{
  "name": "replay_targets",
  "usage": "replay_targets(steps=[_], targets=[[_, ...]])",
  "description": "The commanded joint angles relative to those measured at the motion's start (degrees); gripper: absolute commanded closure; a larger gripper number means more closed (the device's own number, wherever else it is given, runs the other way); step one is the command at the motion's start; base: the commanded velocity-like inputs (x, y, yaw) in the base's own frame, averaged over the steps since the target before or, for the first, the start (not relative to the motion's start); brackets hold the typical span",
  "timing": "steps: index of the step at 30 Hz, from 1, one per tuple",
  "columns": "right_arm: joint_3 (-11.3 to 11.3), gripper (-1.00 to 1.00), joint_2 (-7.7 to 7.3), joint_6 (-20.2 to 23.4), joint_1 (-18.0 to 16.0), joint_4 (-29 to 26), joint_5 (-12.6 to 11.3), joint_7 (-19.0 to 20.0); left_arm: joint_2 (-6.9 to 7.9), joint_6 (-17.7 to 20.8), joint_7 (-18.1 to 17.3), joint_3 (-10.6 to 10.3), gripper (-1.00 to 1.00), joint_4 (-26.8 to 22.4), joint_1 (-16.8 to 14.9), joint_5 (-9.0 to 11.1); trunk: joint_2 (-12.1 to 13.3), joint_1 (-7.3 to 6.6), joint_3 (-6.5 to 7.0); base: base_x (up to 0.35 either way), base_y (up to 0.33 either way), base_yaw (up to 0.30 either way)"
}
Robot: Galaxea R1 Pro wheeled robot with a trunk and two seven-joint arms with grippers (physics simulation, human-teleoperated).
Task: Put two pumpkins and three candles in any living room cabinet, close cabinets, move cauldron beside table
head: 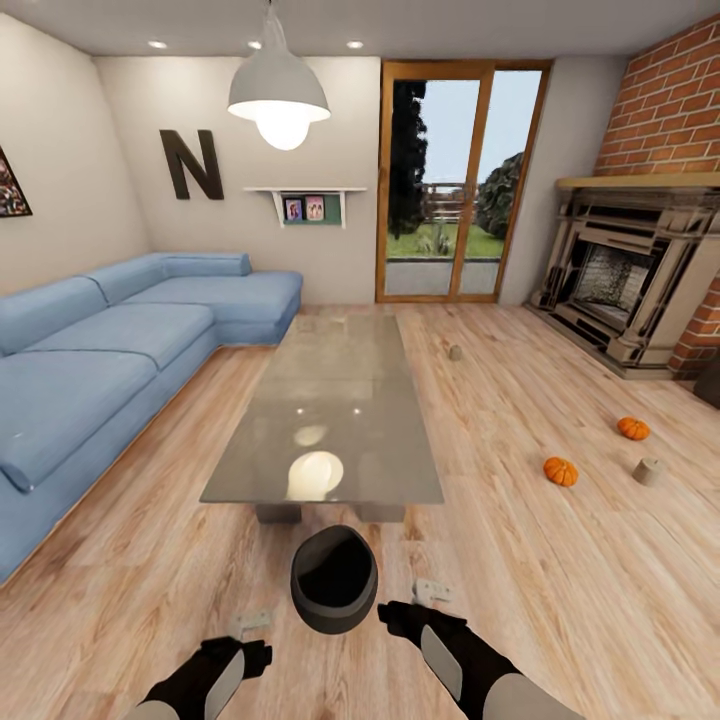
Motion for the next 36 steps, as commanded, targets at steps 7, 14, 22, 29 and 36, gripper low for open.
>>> replay_targets(steps=[7,14,22,29,36], targets=[[0.47,-1.0,-0.03,-1.68,-0.03,2.12,-0.88,-0.36,0.01,-1.26,0.32,-0.15,-1.0,1.23,0.07,0.61,2.8,-1.55,1.21,0.0,0.0,0.0],[0.43,-1.0,-0.04,-5.61,-0.03,3.93,-0.58,0.08,0.11,-1.54,0.31,-0.14,-1.0,1.55,0.08,0.59,5.61,-3.09,2.47,0.0,0.0,0.0],[0.48,-1.0,-0.04,-5.91,-0.03,4.06,-0.55,0.26,0.06,-1.61,0.36,-0.14,-1.0,1.6,0.08,0.6,8.81,-4.84,3.9,0.0,0.0,0.0],[0.43,-1.0,-0.04,-5.95,-0.03,4.07,-0.63,0.34,0.07,-1.63,0.39,-0.14,-1.0,1.58,0.07,0.59,11.62,-6.38,5.16,0.0,0.0,0.0],[0.4,-1.0,-0.04,-5.96,-0.03,4.15,-0.71,0.33,-0.1,-1.64,0.32,-0.22,-1.0,1.6,0.08,0.59,14.43,-7.92,6.42,0.0,0.0,0.0]])
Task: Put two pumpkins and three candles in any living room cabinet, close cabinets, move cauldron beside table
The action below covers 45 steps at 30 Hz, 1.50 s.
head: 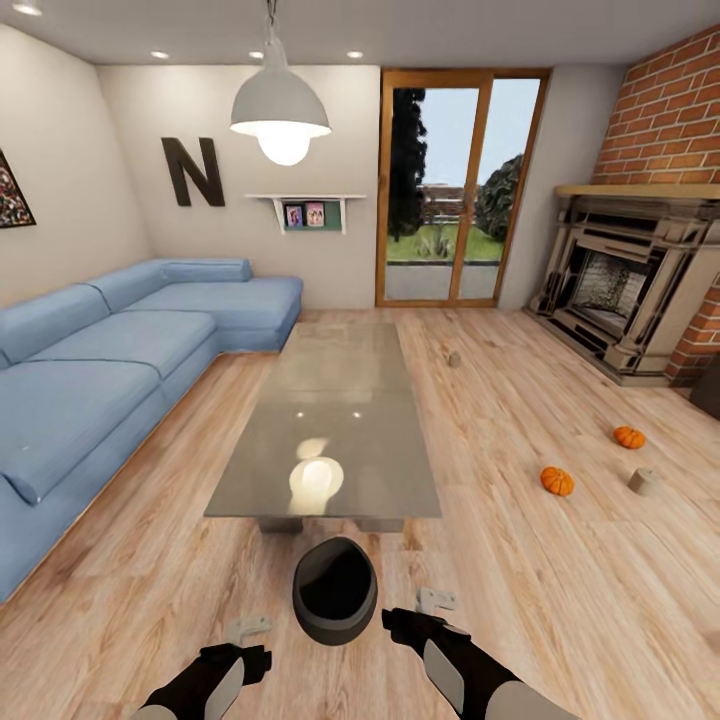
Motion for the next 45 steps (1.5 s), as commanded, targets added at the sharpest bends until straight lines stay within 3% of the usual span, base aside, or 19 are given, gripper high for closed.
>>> replay_targets(steps=[1,20,45], targets=[[0.47,-1.0,-0.03,0.27,-0.01,-0.12,-0.42,-0.31,0.0,0.29,0.33,-0.17,-1.0,-0.14,0.0,0.57,0.39,-0.23,0.13,0.0,0.0,0.0],[0.54,-1.0,-0.03,0.29,-0.01,-0.11,-0.42,-0.31,0.11,0.26,0.33,-0.18,-1.0,-0.14,0.0,0.55,8.01,-4.4,3.54,0.0,0.0,-0.057],[0.52,-1.0,-0.03,0.01,-0.01,1.67,-0.37,-0.31,0.22,-0.76,0.37,-0.32,-1.0,-0.18,0.06,0.18,8.01,-4.4,3.54,0.0,0.0,-0.235]])
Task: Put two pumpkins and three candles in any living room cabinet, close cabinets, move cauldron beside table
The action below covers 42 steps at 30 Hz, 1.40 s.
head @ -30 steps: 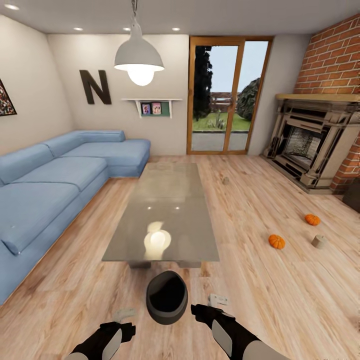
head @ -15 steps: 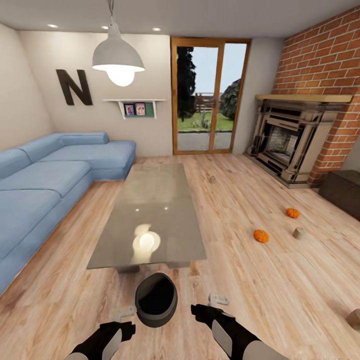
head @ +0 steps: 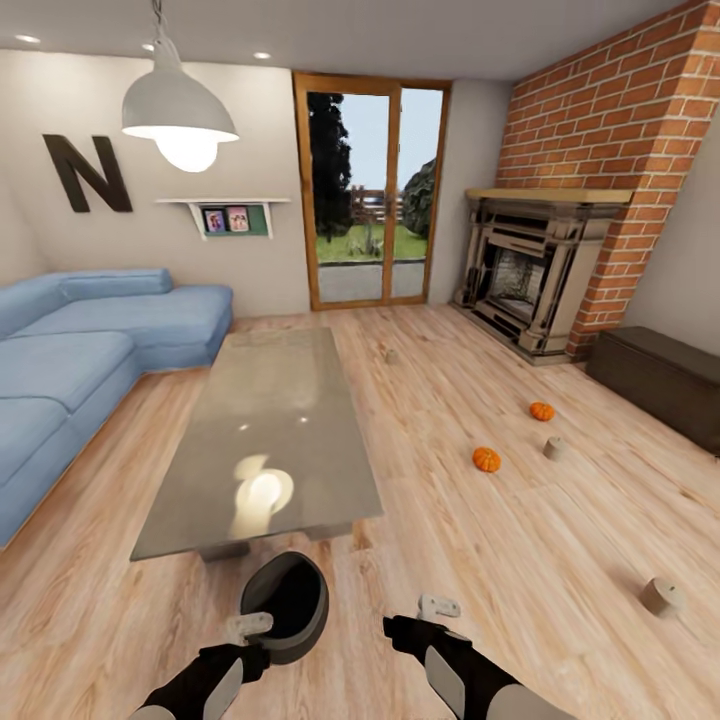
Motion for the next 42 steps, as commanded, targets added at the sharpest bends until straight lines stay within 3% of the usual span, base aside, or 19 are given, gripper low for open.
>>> replay_targets(steps=[1,5,11,16,22,25,42], targets=[[0.45,-1.0,-0.01,0.11,-0.03,0.12,-0.39,-0.31,-0.01,0.26,0.35,-0.23,-1.0,-0.14,0.02,0.57,-0.03,0.0,-0.05,0.0,0.0,-0.277],[0.44,-1.0,-0.01,-1.76,-0.03,0.54,-0.42,-0.31,-0.11,0.12,0.21,-0.37,-1.0,0.94,0.15,0.71,-0.03,0.0,-0.05,0.0,0.0,-0.278],[0.5,-1.0,-0.01,-2.46,-0.03,0.62,-0.4,-0.32,0.15,-2.57,0.21,-0.52,-1.0,10.97,1.48,0.28,-0.03,0.0,-0.05,0.0,0.0,-0.278],[0.51,-1.0,-0.01,-2.51,-0.03,0.66,-0.39,-0.31,0.87,-7.26,0.21,-0.68,-1.0,13.64,6.76,0.4,-0.03,0.0,0.02,0.0,0.0,-0.278],[0.51,-1.0,-0.01,-2.51,-0.03,0.63,-0.38,-0.31,2.67,-8.23,0.06,-0.69,-1.0,14.11,15.56,0.71,-0.03,0.0,0.15,0.0,0.0,-0.278],[0.49,-1.0,-0.01,-2.57,-0.03,0.66,-0.38,-0.31,2.81,-8.29,0.04,-0.73,-1.0,14.13,18.22,0.7,-0.03,0.0,0.22,0.0,0.0,-0.278],[0.51,-1.0,-0.01,-3.03,-0.03,0.73,-0.38,-0.4,2.86,-8.4,0.02,-0.71,-1.0,14.05,19.29,0.29,-0.03,0.0,0.61,0.0,0.0,-0.278]])
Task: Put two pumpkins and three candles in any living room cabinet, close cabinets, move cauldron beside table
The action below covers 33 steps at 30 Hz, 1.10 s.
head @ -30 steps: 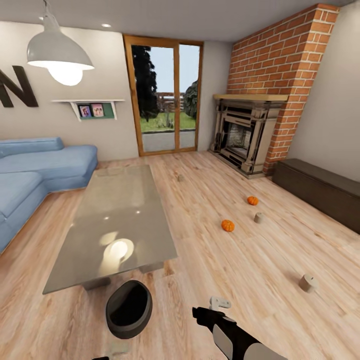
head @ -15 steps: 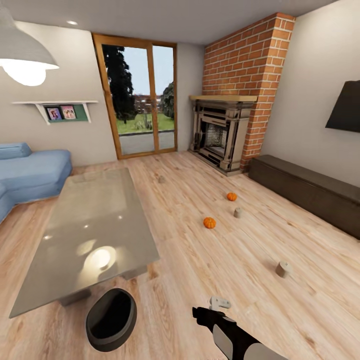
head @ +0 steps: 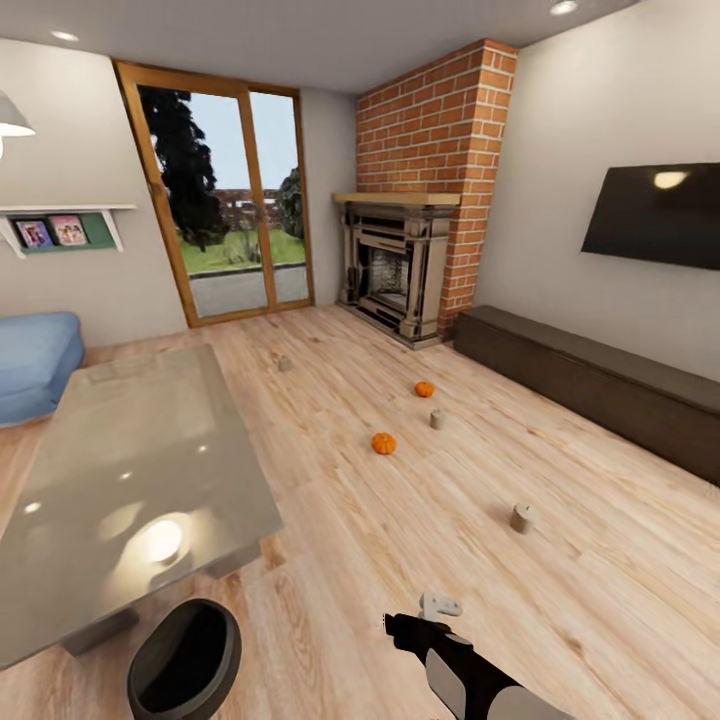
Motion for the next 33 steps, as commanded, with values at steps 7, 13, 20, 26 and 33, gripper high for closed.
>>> replay_targets(steps=[7,13,20,26,33], targets=[[0.48,-1.0,0.03,0.01,-0.03,-0.03,-0.49,-0.3,0.0,0.34,0.17,-0.28,-1.0,-0.17,0.02,0.53,-0.03,0.0,0.14,0.0,0.0,-0.278],[0.48,-1.0,0.06,-0.02,-0.04,0.0,-0.49,-0.31,0.01,0.34,0.18,-0.28,-1.0,-0.17,0.02,0.53,-0.03,0.0,0.31,0.0,0.0,-0.278],[0.48,-1.0,0.14,-0.39,-0.03,0.88,-0.4,-0.32,0.01,0.34,0.16,-0.27,-1.0,-0.17,0.02,0.54,-0.03,0.0,0.52,0.0,0.0,-0.278],[0.48,-1.0,0.15,-0.73,-0.04,1.11,-0.39,-0.32,-0.01,0.34,0.16,-0.28,-1.0,-0.17,0.02,0.56,-0.03,0.0,0.69,0.0,0.0,-0.278],[0.48,-1.0,0.09,-1.11,-0.04,1.11,-0.4,-0.32,-0.01,0.34,0.17,-0.26,-1.0,-0.17,0.02,0.54,-0.03,0.0,0.89,0.0,0.0,-0.278]])
